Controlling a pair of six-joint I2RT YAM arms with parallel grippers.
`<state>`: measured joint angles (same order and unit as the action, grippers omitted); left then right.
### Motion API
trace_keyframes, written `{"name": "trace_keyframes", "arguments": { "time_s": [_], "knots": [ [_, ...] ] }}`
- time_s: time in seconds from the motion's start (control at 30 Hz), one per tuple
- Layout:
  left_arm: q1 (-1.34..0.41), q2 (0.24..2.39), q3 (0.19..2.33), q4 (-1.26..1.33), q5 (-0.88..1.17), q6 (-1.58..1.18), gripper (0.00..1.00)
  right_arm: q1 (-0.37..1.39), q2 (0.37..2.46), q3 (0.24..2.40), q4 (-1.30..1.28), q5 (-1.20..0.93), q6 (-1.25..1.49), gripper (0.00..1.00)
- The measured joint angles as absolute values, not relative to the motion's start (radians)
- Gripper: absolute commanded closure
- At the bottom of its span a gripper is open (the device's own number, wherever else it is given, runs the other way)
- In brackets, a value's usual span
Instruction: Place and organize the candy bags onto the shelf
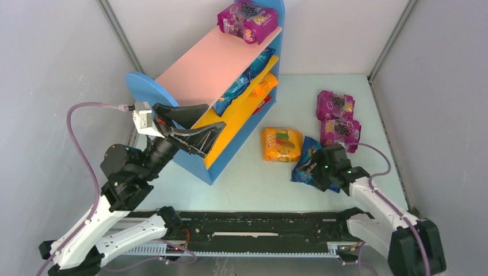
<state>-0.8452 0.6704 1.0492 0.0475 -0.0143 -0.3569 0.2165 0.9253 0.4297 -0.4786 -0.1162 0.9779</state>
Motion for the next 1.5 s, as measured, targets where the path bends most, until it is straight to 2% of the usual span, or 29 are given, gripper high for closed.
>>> {"name": "trace_keyframes", "arguments": {
  "time_s": [0.07,0.13,0.2,0.33,0.47,0.6,0.8,0.97,1.23,1.5],
  "knots": [
    [-0.845,0.67,1.049,0.047,-0.017,-0.355,0.0,0.328,0.967,0.429,-0.405,-0.15,1.039,0.15],
    [-0.846,0.67,1.049,0.047,-0.019,-0.354,0.0,0.411,1.048,0.433,-0.303,-0.204,1.074,0.23],
    [-0.847,0.67,1.049,0.046,-0.019,-0.349,0.0,0.458,1.15,0.467,-0.238,-0.285,1.068,0.25],
    [-0.847,0.667,1.047,0.045,-0.02,-0.339,0.0,0.535,1.248,0.606,-0.224,-0.344,0.946,0.21],
    [-0.847,0.662,1.046,0.042,-0.023,-0.335,0.0,0.527,1.112,0.669,-0.28,-0.331,0.797,0.15],
    [-0.848,0.661,1.046,0.042,-0.023,-0.332,0.0,0.259,0.946,0.68,-0.401,-0.339,0.662,0.01],
    [-0.848,0.66,1.045,0.042,-0.023,-0.332,0.0,-0.177,0.894,0.673,-0.528,-0.366,0.543,0.01],
    [-0.848,0.66,1.045,0.042,-0.023,-0.332,0.0,-0.423,0.968,0.599,-0.493,-0.476,0.539,0.03],
    [-0.849,0.654,1.041,0.042,-0.023,-0.332,0.0,-0.646,1.117,0.471,-0.301,-0.648,0.521,0.06],
    [-0.849,0.653,1.041,0.042,-0.022,-0.332,0.0,-0.636,1.299,0.427,-0.102,-0.788,0.543,0.07]
  ]
}}
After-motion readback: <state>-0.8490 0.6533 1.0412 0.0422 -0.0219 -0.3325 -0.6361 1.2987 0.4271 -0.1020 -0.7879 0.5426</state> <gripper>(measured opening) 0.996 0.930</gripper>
